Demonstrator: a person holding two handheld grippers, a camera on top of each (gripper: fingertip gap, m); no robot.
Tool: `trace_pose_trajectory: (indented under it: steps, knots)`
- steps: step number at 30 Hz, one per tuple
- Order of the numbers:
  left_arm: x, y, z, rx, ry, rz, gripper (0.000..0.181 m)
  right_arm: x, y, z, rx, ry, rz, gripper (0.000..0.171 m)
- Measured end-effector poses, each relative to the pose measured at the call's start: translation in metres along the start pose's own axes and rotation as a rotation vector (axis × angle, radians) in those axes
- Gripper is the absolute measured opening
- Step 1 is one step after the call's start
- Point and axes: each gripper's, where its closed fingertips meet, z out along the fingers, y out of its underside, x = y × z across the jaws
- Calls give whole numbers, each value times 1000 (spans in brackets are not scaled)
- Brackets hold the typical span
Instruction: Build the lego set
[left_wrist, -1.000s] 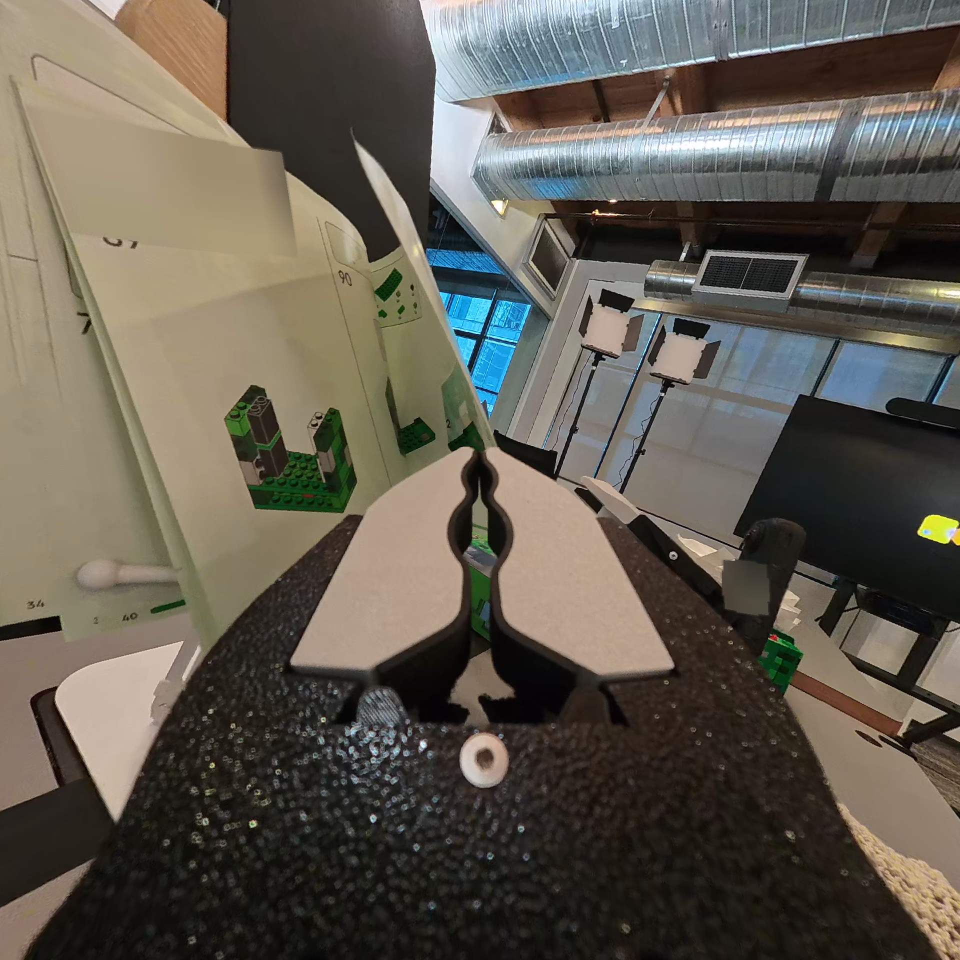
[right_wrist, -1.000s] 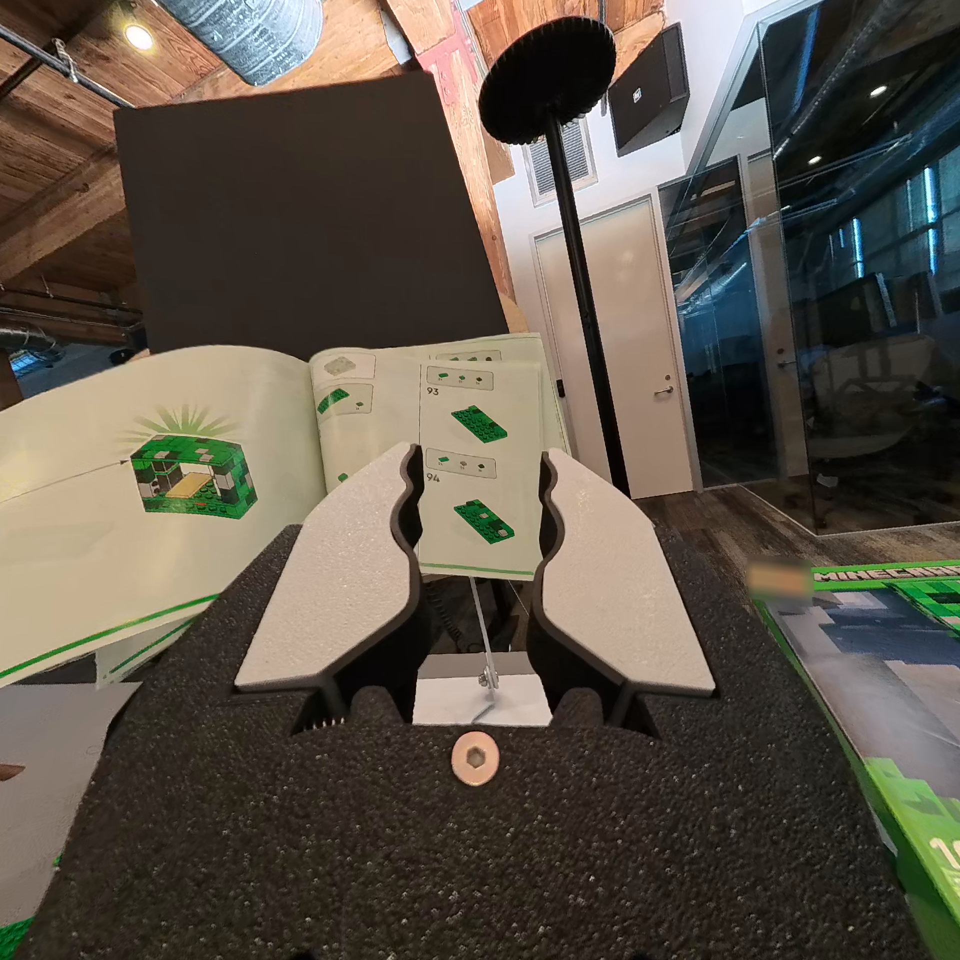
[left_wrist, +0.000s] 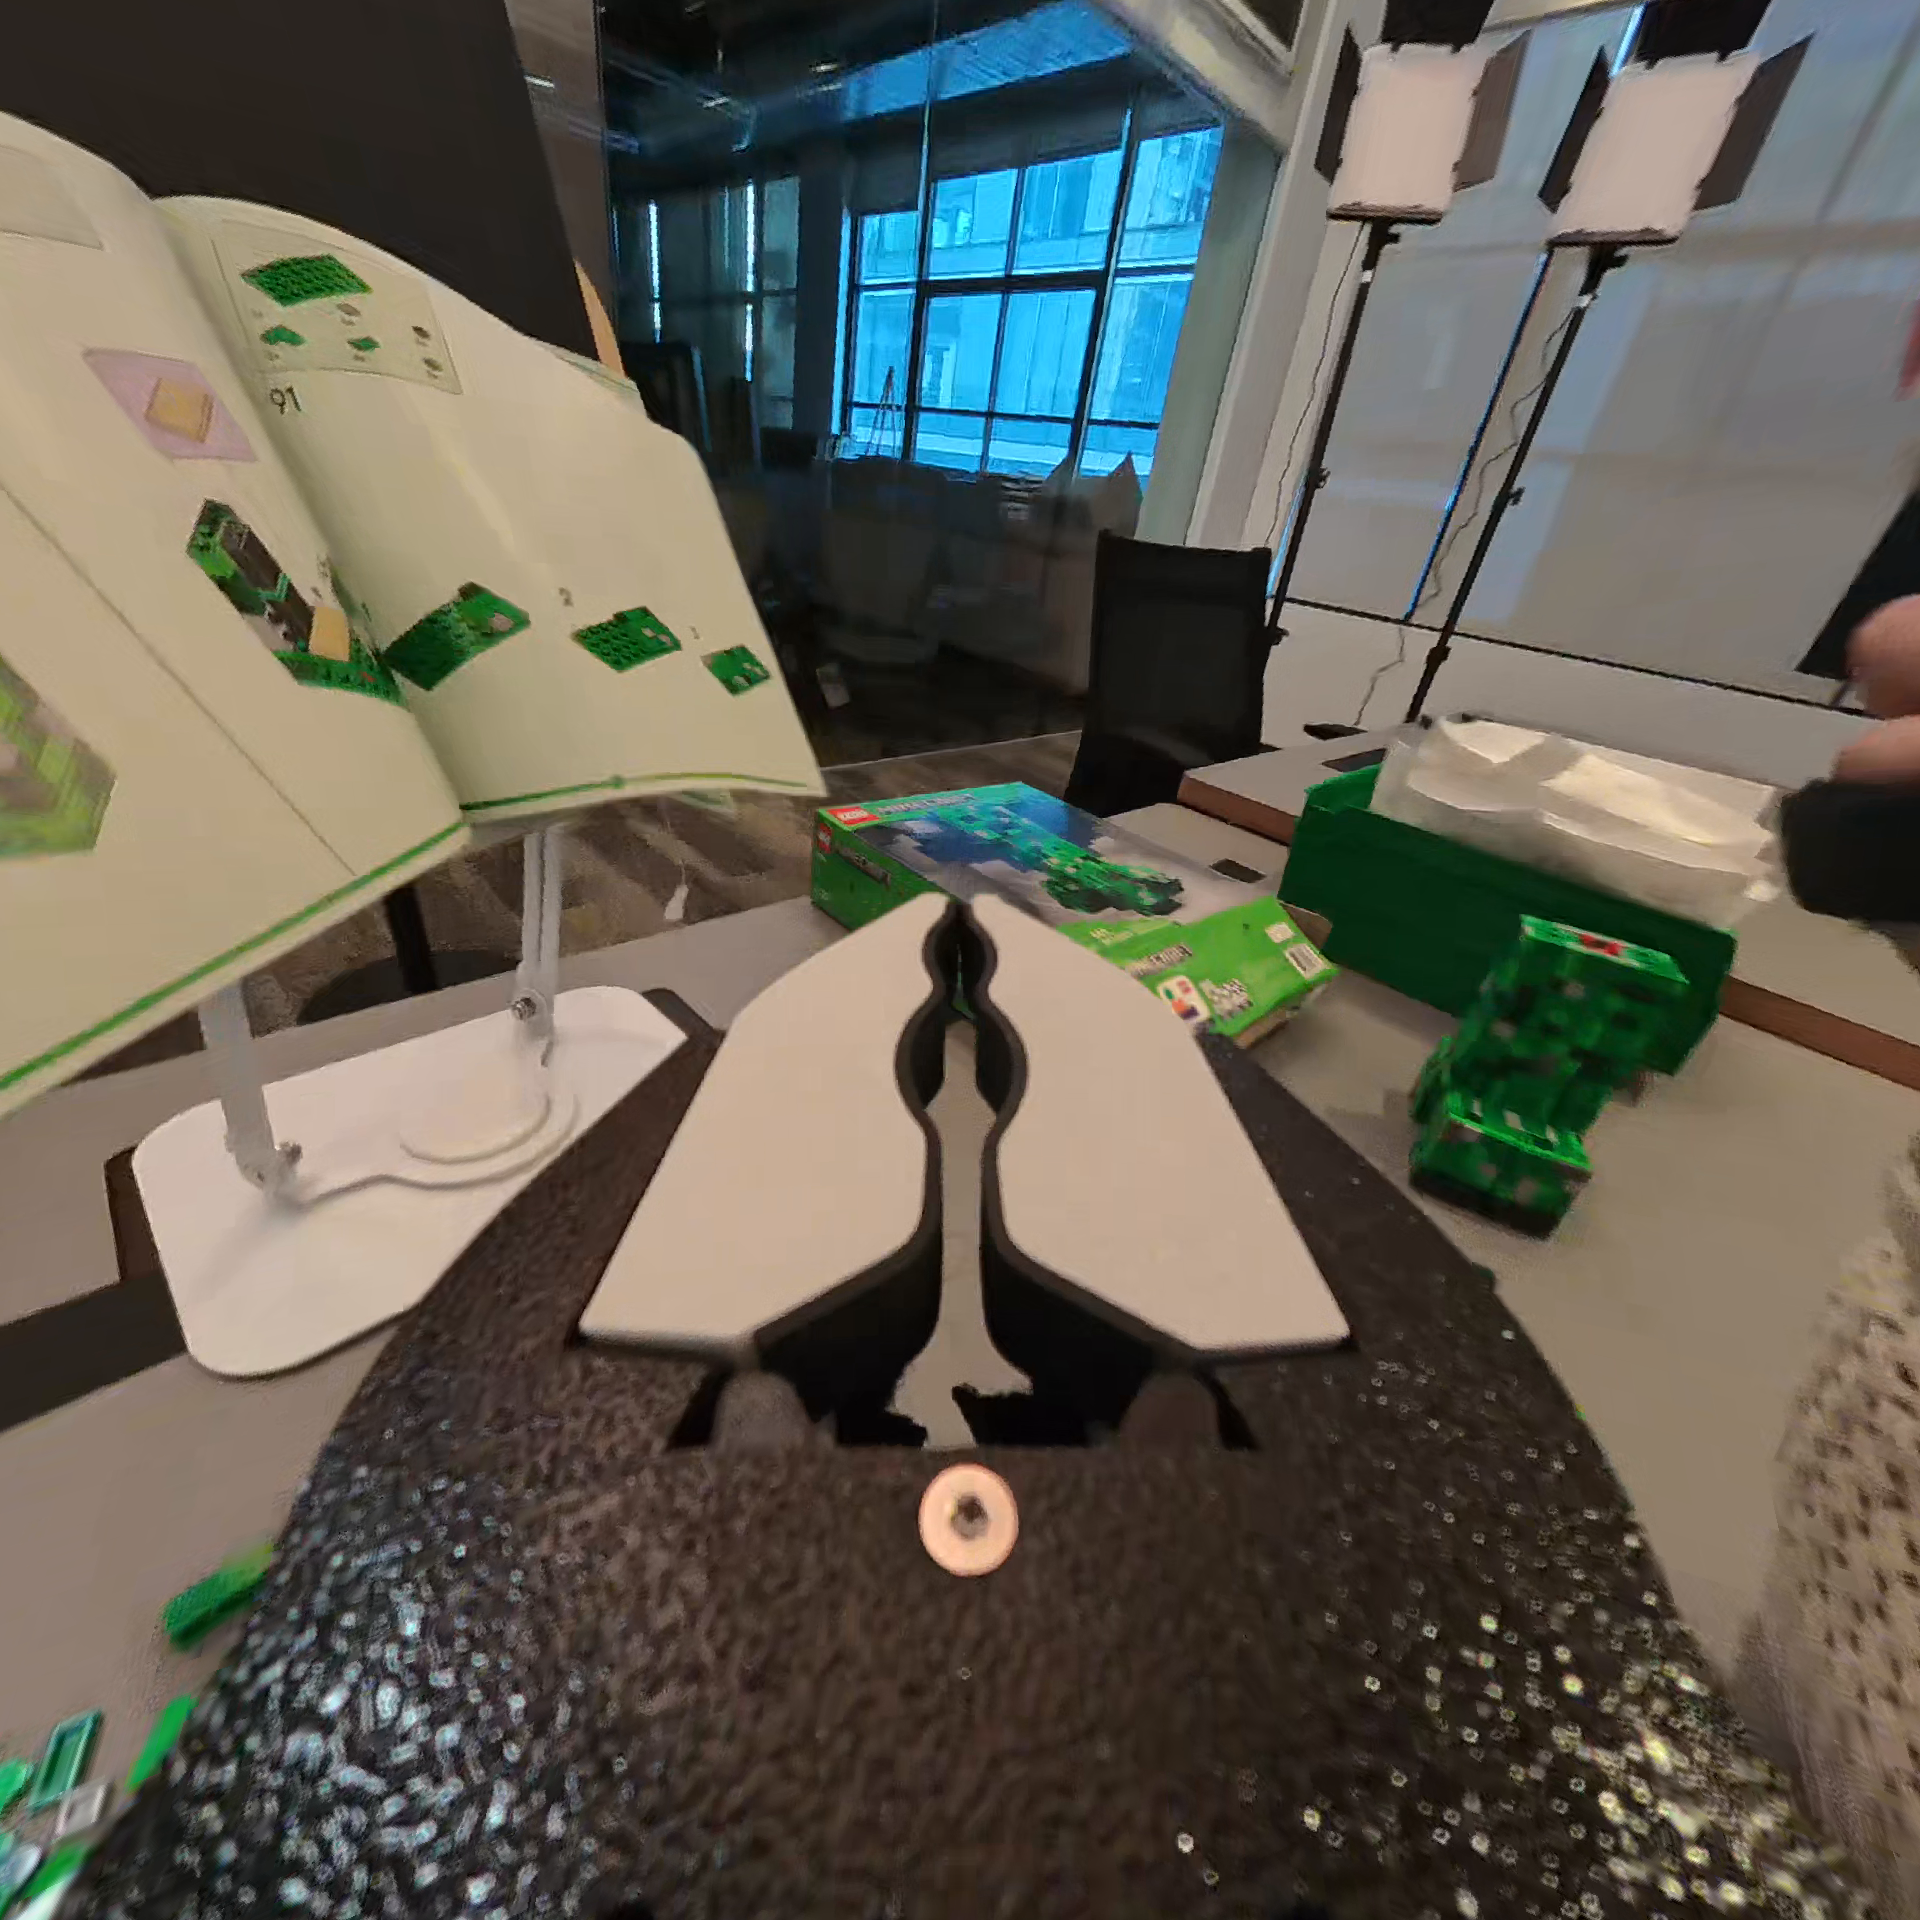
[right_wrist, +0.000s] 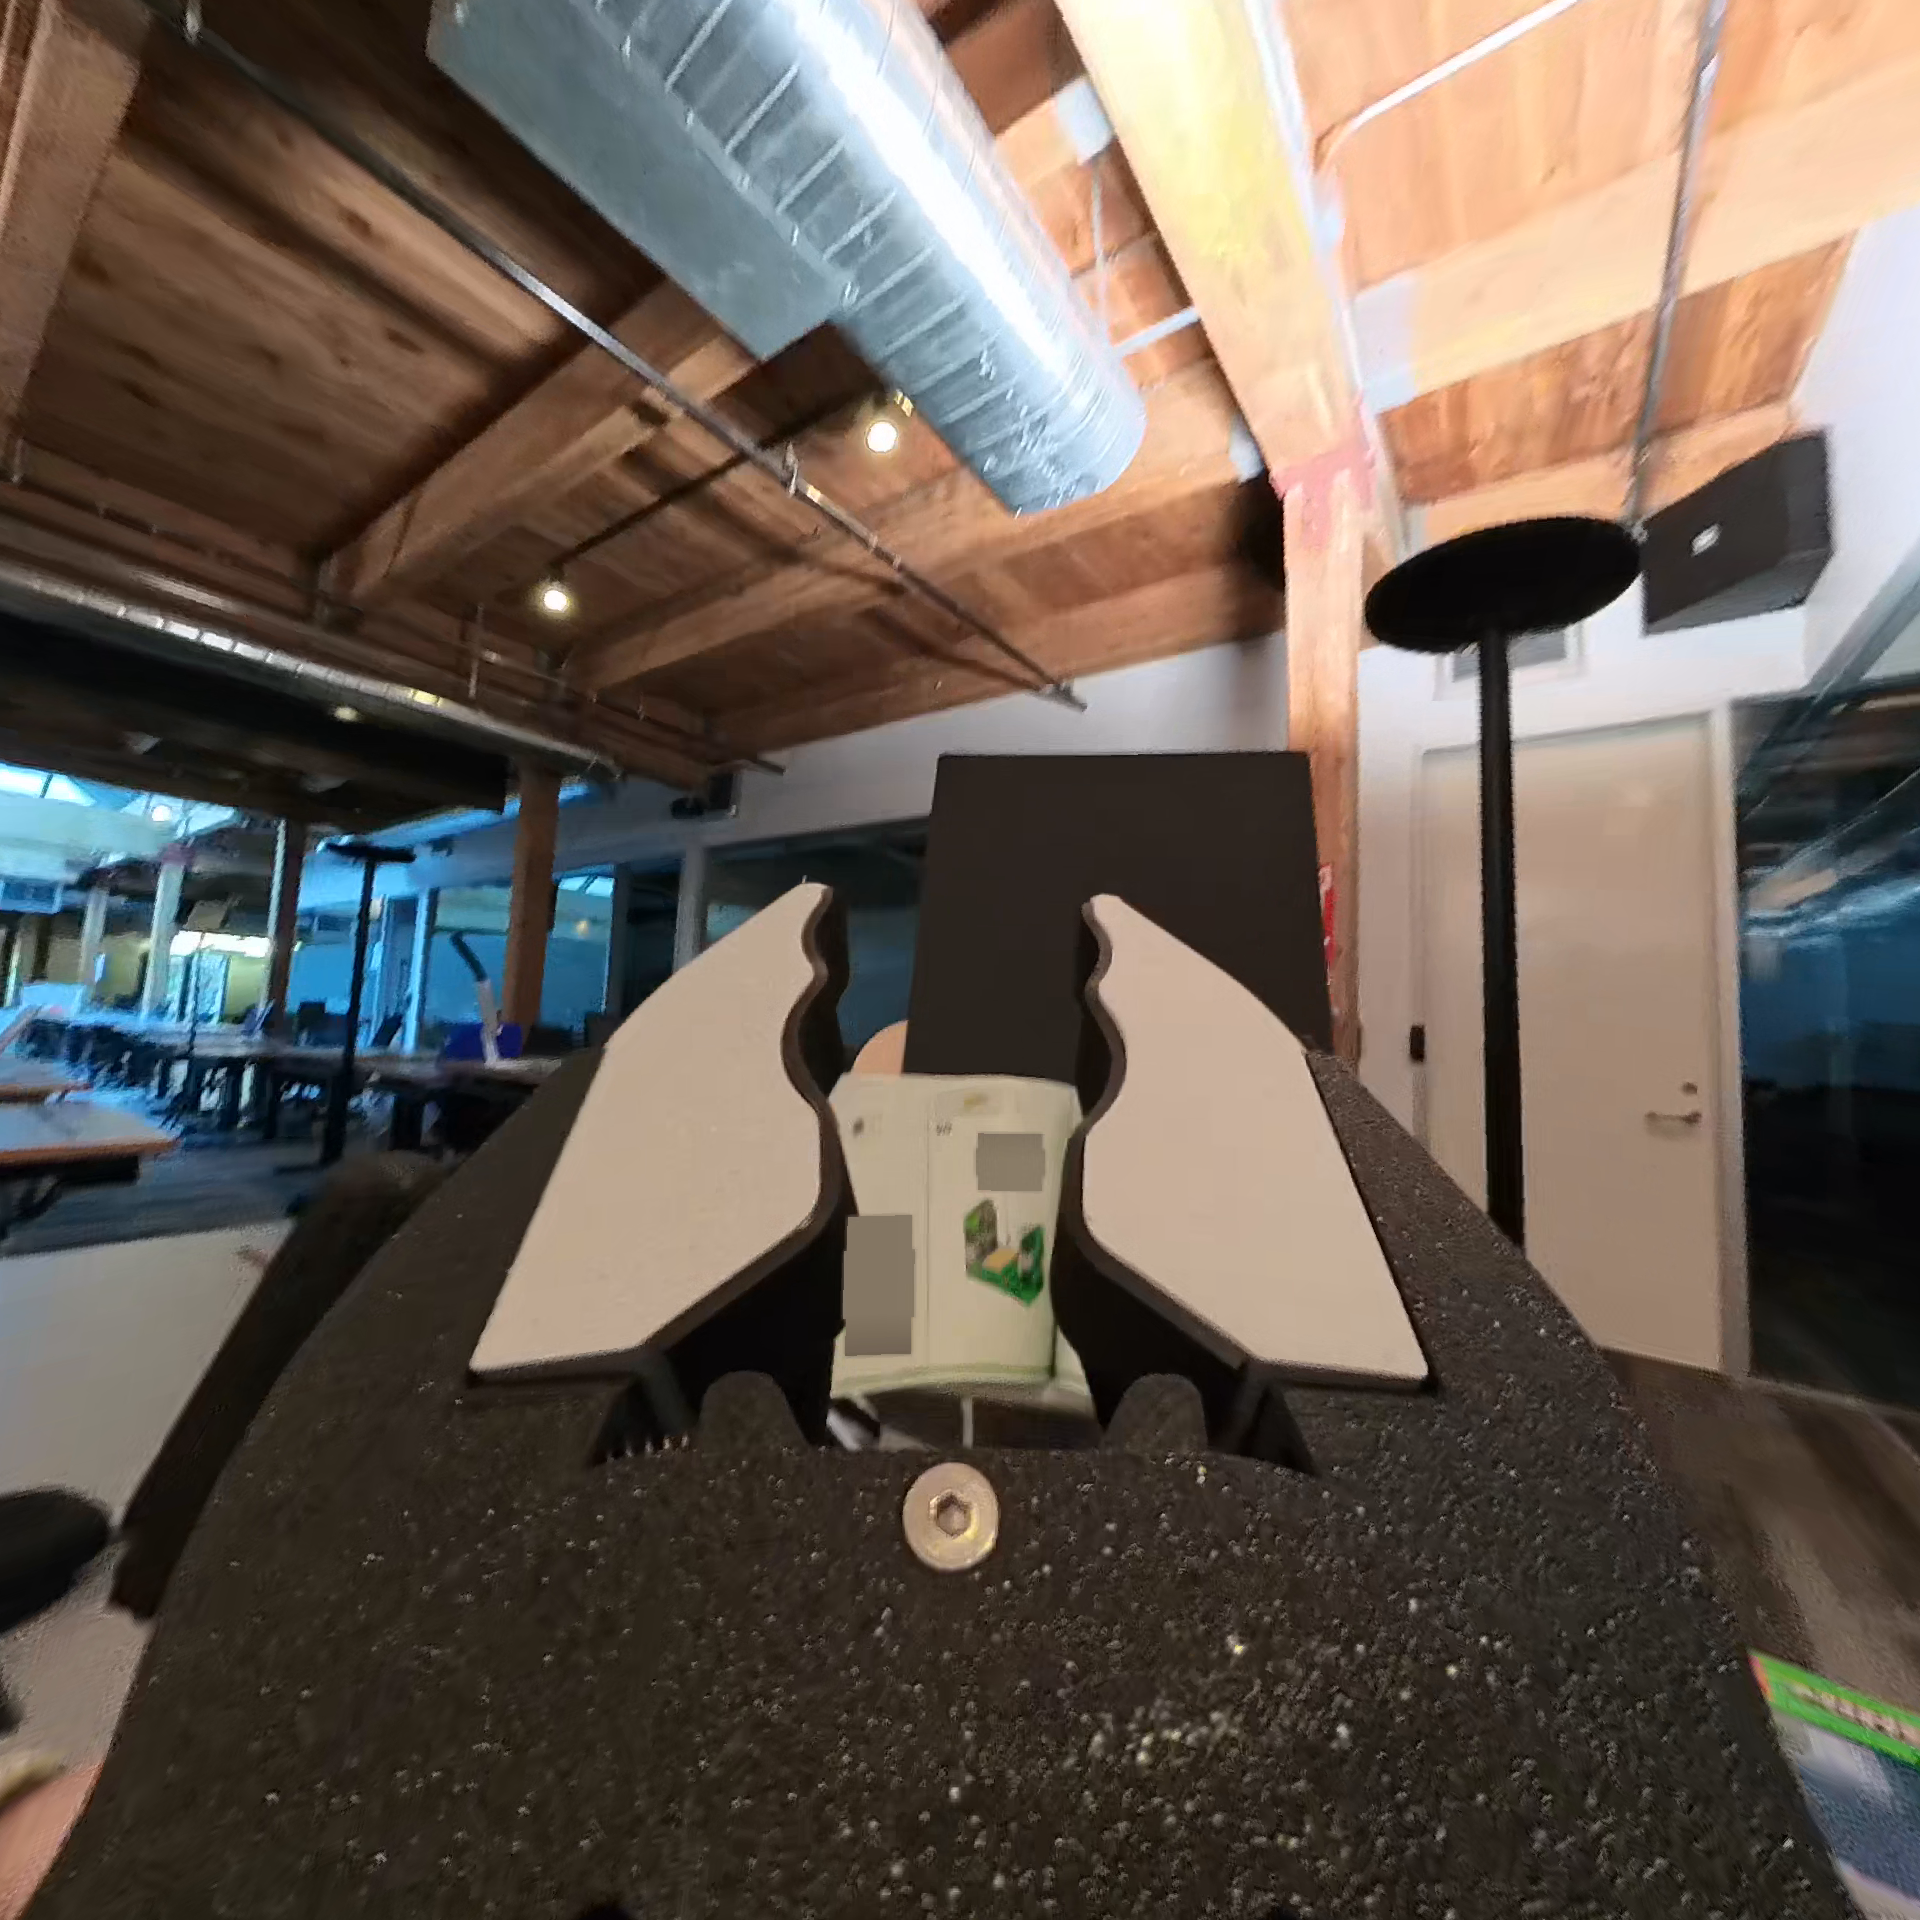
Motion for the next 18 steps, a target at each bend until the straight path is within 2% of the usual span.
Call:
trace_pose_trajectory:
  steps: [6,9,11,15,18]
  knots:
    - [-1,29,-27,-207,-165,84,0,-2,36,-26,-255,-9,-135,42]
    - [-4,49,-33,-338,-290,214,0,-20,67,-45,-389,-102,-126,49]
    - [5,62,-33,-398,-310,262,0,-41,90,-63,-509,-182,-132,56]
    - [21,78,-30,-441,-331,322,0,-56,103,-91,-599,-197,-294,60]
    - [36,84,-30,-417,-307,271,0,-50,103,-112,-626,-151,-336,60]
